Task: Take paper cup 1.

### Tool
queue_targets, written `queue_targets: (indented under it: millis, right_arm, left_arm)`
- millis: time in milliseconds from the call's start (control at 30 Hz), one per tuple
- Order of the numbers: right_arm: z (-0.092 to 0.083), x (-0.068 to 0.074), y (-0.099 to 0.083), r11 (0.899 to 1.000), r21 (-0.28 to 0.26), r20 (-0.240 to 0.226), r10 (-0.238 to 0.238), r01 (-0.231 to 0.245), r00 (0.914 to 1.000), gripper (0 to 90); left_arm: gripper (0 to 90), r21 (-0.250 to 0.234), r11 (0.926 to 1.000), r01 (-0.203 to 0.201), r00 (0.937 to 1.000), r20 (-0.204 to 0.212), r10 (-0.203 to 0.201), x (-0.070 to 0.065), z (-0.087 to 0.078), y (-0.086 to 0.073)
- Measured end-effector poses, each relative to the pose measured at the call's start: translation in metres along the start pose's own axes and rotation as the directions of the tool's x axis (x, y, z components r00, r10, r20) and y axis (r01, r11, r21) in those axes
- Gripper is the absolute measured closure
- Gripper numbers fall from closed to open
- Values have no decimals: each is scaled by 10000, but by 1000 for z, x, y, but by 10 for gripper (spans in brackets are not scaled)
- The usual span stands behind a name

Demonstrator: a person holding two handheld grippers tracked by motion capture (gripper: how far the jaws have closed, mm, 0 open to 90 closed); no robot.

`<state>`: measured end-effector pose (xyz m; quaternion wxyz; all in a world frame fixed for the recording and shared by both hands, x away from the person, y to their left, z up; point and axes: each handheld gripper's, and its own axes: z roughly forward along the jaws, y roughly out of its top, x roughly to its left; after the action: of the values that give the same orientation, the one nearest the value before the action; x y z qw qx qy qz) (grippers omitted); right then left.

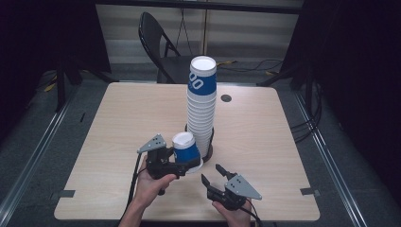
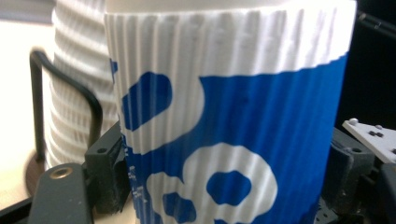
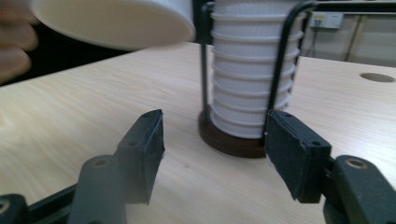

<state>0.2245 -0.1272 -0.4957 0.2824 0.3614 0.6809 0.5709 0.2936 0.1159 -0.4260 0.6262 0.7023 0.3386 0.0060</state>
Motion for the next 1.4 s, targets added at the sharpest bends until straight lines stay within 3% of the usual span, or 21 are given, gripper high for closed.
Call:
queue_targets:
  millis: [167,233,400,500,533,633,700,833,933,1000,1033,1067,1133,1400]
  right_arm:
    - [1,4,0,9998,-166,-283,-151,146,9995,413]
    - [1,7,-1,9994,-324,-314,-164,154,9994,432]
    - [1,11,-1,9979,-625,-548,-177,143,9983,457]
    - [2,13,0,9951,-984,-660,-194,128,9976,476]
    - [1,14,1,9946,-1024,-674,-225,155,9975,482]
    - [2,16,2,9912,-1309,-744,-297,198,9968,497]
    - [2,17,1,9902,-1385,-735,-302,198,9968,503]
    - [3,17,1,9864,-1625,-698,-377,259,9968,520]
    - [3,18,2,9818,-1860,-556,-500,388,9972,536]
    - [3,18,3,9792,-1958,-423,-622,528,9972,543]
    - [4,17,3,9783,-1987,-367,-669,583,9971,550]
    - [4,17,3,9776,-2013,-332,-691,611,9971,557]
    - [6,18,4,9740,-2141,-264,-822,747,9963,575]
    - [12,17,6,9697,-2296,-88,-884,840,9960,638]
  left_arm:
    - [205,1,9962,876,9958,268,-876,7,3,-15]
    - [205,-58,9944,1056,9935,429,-1052,8,3,-20]
    - [204,-91,9841,1776,9814,755,-1765,9,6,-27]
    - [205,-40,9809,1942,9769,912,-1931,10,7,-30]
    - [204,-52,9777,2100,9728,1013,-2084,10,8,-31]
    - [205,-35,9759,2183,9717,937,-2171,10,9,-33]
    - [204,-56,9703,2420,9658,978,-2403,10,10,-34]
    - [204,-48,9642,2651,9601,933,-2635,9,11,-36]
    - [204,-45,9539,3002,9478,1137,-2978,8,11,-38]
    - [204,-28,9431,3326,9337,1415,-3289,7,13,-41]
    - [204,51,9423,3349,9320,1453,-3320,7,13,-41]
    - [204,43,9441,3297,9335,1475,-3267,6,14,-41]
    - [204,162,9417,3361,9284,1624,-3342,4,15,-41]
    - [203,242,9448,3266,9320,1579,-3262,0,16,-42]
